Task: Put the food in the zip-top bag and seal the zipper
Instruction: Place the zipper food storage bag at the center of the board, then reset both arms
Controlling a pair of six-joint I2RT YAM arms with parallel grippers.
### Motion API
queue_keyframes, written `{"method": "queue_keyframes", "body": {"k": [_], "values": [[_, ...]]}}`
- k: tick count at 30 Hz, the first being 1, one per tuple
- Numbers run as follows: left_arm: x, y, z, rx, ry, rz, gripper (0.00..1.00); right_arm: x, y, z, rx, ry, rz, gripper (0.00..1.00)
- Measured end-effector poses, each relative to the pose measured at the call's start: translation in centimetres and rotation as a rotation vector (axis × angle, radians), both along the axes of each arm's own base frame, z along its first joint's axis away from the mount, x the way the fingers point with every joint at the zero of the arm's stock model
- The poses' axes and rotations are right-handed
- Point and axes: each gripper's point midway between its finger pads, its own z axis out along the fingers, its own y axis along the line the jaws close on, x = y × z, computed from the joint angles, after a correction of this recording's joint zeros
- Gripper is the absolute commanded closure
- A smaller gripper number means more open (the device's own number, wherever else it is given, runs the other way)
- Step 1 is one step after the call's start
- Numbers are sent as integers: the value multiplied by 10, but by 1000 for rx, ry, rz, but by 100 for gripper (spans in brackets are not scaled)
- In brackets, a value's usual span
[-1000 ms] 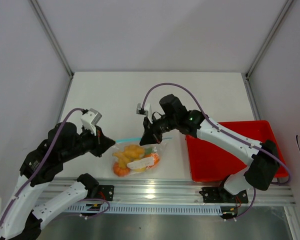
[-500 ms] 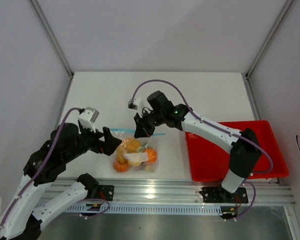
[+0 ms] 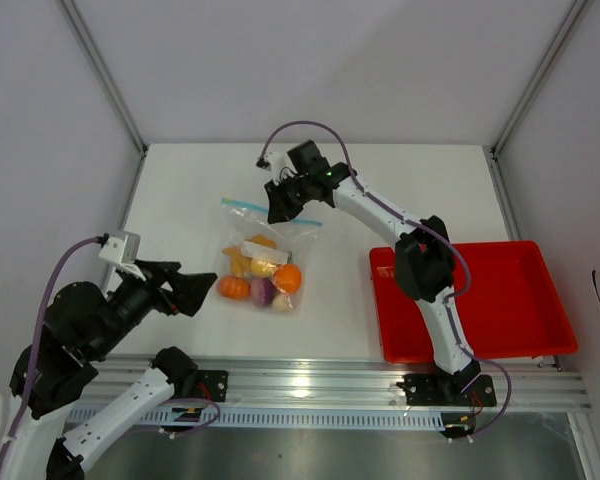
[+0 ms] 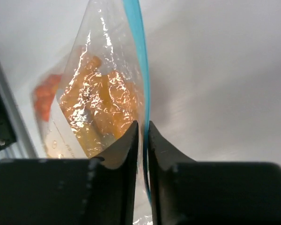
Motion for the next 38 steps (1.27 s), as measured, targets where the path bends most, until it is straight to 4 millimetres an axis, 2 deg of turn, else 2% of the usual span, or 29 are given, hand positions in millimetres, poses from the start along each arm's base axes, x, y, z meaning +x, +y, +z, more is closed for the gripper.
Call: {"method": "queue_keyframes", "body": {"k": [2, 3, 5, 6, 9, 11, 12, 15, 18, 20, 23, 24, 27, 28, 30, 33, 35, 38], "values": [[-5, -3, -2, -18, 4, -27, 0, 23, -6, -17, -15, 8, -26, 75], [-7, -5, -5, -22, 11, -35, 1, 29, -9, -24, -23, 15, -34, 64], [-9, -8, -14, -23, 30, -55, 1, 43, -14, -46, -45, 34, -51, 59], [-11, -9, -17, -22, 38, -64, 0, 47, -15, -54, -56, 37, -56, 51], [-18, -11, -22, -22, 51, -95, 1, 55, -16, -82, -99, 54, -89, 40], [-20, -11, -22, -26, 50, -105, 1, 59, -20, -91, -131, 58, -131, 33], [-21, -12, -23, -29, 53, -108, 1, 63, -22, -92, -143, 50, -155, 1], [-22, -13, -23, -39, 62, -111, 0, 77, -25, -82, -153, -8, -227, 1], [-21, -15, -28, -46, 84, -112, 1, 90, -34, -56, -167, -76, -315, 1], [-21, -17, -32, -48, 98, -116, 1, 98, -43, -24, -161, -136, -382, 1], [-19, -21, -38, -53, 112, -123, 0, 96, -67, 36, -146, -211, -504, 1], [-18, -23, -39, -56, 112, -126, 1, 91, -76, 50, -143, -226, -538, 1], [-14, -28, -41, -65, 118, -134, 0, 57, -124, 98, -140, -269, -684, 1], [-13, -30, -43, -69, 124, -137, 0, 41, -139, 107, -133, -279, -726, 1], [-10, -35, -47, -77, 134, -144, 0, 2, -170, 112, -140, -278, -800, 1], [-5, -42, -59, -83, 162, -149, 0, -55, -201, 97, -159, -241, -860, 0], [-2, -47, -69, -85, 186, -155, 0, -90, -217, 77, -164, -201, -877, 1], [1, -56, -85, -99, 224, -177, 0, -134, -238, 54, -150, -151, -886, 1]]}}
